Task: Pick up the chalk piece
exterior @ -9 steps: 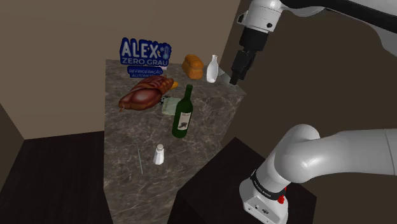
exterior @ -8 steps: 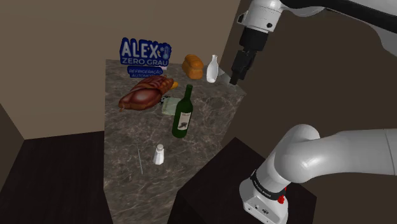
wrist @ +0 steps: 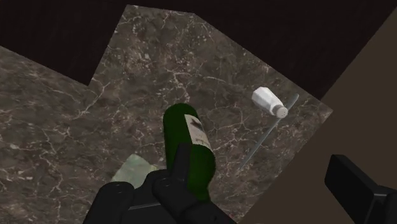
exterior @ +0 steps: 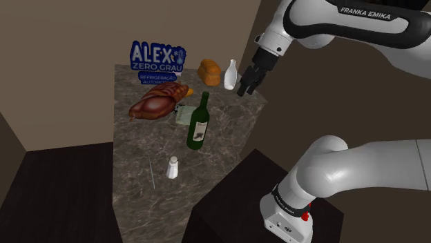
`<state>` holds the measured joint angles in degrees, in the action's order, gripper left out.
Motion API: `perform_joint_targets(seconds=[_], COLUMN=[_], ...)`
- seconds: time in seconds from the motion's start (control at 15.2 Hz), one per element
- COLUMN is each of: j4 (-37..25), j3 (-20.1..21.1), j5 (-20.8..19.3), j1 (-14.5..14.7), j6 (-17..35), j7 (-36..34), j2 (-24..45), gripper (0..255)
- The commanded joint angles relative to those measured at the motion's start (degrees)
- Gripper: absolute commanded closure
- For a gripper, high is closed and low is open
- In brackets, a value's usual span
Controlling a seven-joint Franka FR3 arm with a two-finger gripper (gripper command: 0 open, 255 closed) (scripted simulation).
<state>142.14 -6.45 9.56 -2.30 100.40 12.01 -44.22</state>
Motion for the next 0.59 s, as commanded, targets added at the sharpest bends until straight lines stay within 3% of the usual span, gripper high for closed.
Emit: perform_joint_targets(seconds=[0.0, 0.26, 0.53], j4=[2.87, 6.50, 8.23], j3=[-2.20, -6.89, -12.52], j5=[1.50, 5.72, 12.58], j1=[-0.40, -0.19, 2.10], j6=[6.30, 17.28, 27.71], j7=[1.81, 6.33, 12.96], j2=[1.56, 6.00, 12.44], gripper=[0, 0, 0])
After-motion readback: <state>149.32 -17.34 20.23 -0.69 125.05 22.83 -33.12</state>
